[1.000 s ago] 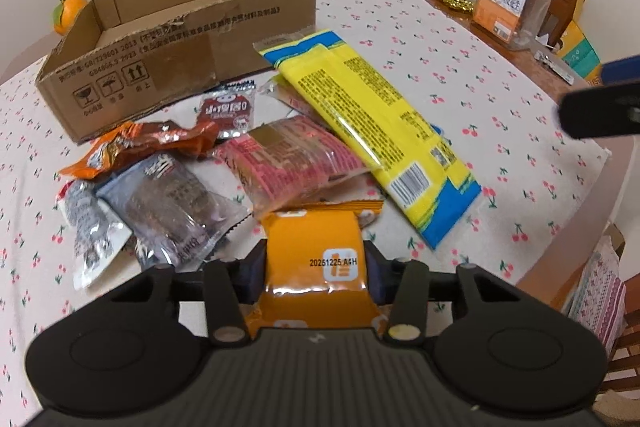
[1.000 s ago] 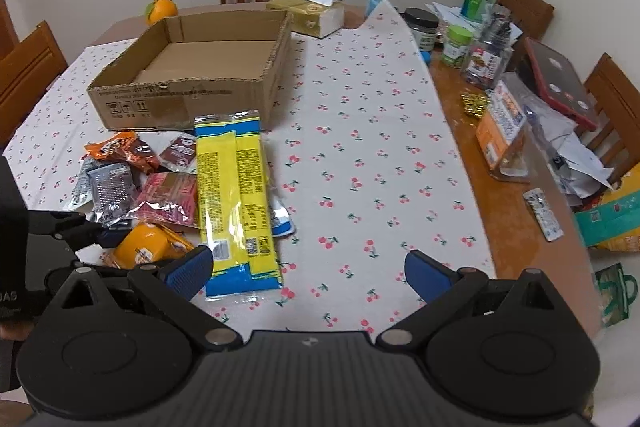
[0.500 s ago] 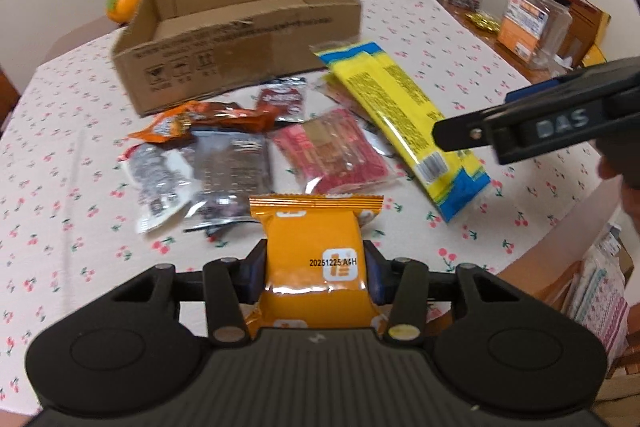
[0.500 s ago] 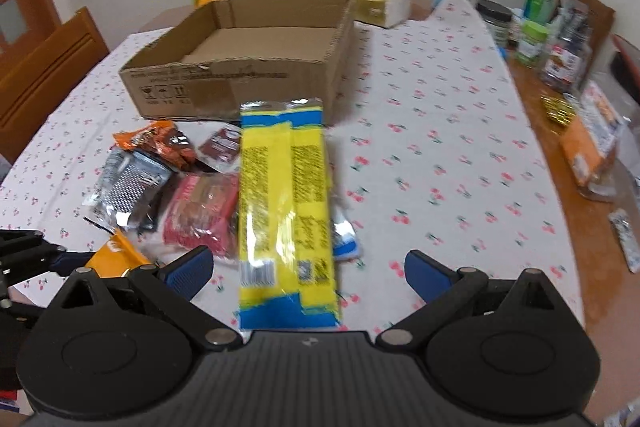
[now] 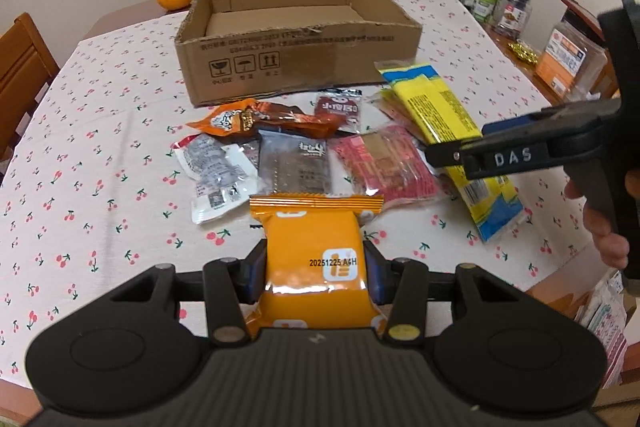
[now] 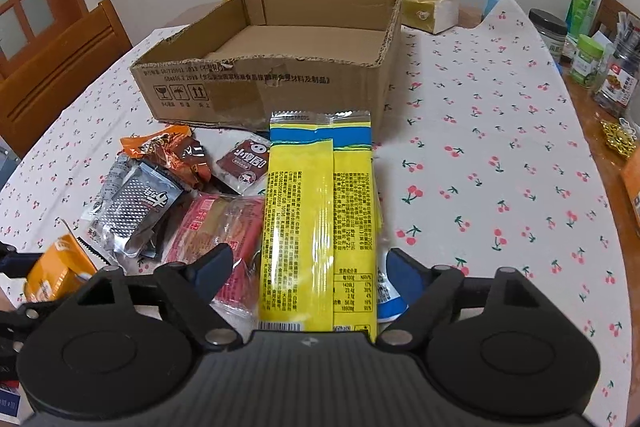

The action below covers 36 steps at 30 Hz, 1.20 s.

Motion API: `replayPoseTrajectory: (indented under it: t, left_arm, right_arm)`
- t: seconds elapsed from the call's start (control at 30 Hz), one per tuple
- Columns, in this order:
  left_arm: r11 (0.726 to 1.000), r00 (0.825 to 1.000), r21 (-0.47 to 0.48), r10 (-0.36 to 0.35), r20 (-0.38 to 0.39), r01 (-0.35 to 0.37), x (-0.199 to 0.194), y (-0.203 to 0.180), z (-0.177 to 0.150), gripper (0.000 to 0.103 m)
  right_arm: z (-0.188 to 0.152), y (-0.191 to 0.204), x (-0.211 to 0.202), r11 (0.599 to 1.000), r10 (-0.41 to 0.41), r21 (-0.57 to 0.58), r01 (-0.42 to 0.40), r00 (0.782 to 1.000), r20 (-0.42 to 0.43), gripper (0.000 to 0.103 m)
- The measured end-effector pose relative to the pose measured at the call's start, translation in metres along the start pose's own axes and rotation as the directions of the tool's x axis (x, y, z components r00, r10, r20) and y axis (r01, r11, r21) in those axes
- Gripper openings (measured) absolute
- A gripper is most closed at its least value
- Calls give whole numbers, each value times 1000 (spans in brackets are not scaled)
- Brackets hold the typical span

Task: Organize snacks
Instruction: 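Carry the yellow bar pack with the right gripper into the box and release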

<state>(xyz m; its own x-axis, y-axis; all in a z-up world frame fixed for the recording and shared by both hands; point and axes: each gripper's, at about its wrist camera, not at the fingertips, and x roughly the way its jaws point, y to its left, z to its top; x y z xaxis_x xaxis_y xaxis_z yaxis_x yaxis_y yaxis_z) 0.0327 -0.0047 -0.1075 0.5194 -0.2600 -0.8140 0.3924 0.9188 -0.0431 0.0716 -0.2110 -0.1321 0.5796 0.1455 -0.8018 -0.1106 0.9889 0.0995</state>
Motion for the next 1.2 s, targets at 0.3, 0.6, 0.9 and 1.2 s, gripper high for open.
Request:
replayPoseTrajectory:
  t: [0.3, 0.6, 0.9, 1.2]
  left_arm:
    - [1000, 1000, -17, -4, -4, 4, 1, 10, 5, 46]
    - [1000, 1000, -14, -14, -13, 14, 0, 19, 16, 46]
    - [1000, 1000, 25, -16, -26, 17, -6, 34, 36, 46]
    - [995, 999, 86, -41, -9, 41, -22, 47, 67, 46]
  right_arm:
    - [2, 0, 7, 1000, 0, 1, 0, 1000, -6, 79]
    - [6, 4, 8, 1000, -22, -22, 21, 999, -35, 62]
    - [21, 17, -19, 998, -46, -54, 42, 996, -73, 60]
    - [53, 29, -48, 998, -57, -35, 55, 995, -78, 60]
